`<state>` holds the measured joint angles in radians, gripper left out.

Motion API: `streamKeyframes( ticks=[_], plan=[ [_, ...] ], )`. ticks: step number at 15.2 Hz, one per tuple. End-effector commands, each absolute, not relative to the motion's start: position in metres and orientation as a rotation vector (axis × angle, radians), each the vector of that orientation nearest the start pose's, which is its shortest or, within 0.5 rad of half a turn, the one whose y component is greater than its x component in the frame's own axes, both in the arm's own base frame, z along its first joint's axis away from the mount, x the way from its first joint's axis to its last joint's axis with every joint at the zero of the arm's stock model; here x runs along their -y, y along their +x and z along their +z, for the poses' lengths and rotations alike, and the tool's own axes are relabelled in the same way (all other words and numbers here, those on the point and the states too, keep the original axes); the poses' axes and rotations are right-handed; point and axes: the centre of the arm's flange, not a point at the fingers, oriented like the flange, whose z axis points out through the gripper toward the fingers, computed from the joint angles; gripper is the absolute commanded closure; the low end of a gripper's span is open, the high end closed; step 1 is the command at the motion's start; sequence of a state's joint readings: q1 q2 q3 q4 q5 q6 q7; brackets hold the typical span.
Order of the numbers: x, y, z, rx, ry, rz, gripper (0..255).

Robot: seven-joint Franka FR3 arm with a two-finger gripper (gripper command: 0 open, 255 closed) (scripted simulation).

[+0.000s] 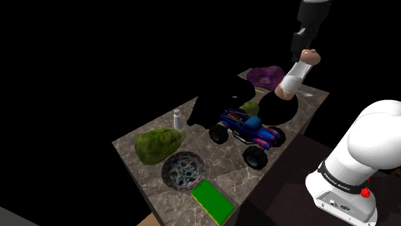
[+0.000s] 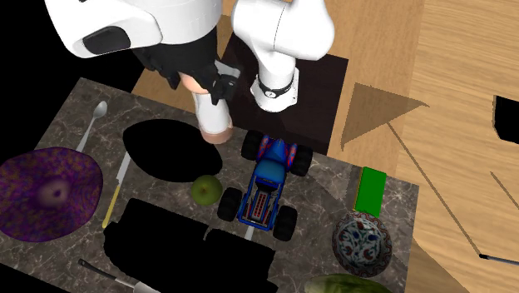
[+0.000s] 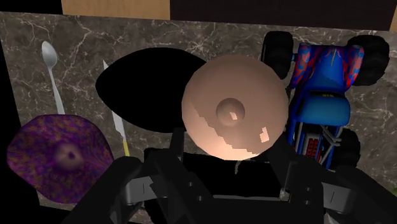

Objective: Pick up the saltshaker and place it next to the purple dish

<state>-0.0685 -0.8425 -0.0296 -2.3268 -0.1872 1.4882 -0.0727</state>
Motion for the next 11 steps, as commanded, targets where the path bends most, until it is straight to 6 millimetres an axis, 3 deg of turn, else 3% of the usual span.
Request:
streamKeyframes(
  ticks=[1, 7, 11],
  plan=[
    [0.053, 0.279, 0.626, -0.052, -3.305, 0.016, 255],
    [0.053, 0.279, 0.655, -0.052, -3.305, 0.016, 255],
    [0.103, 0.295, 0.655, -0.052, -3.305, 0.016, 255]
  ],
)
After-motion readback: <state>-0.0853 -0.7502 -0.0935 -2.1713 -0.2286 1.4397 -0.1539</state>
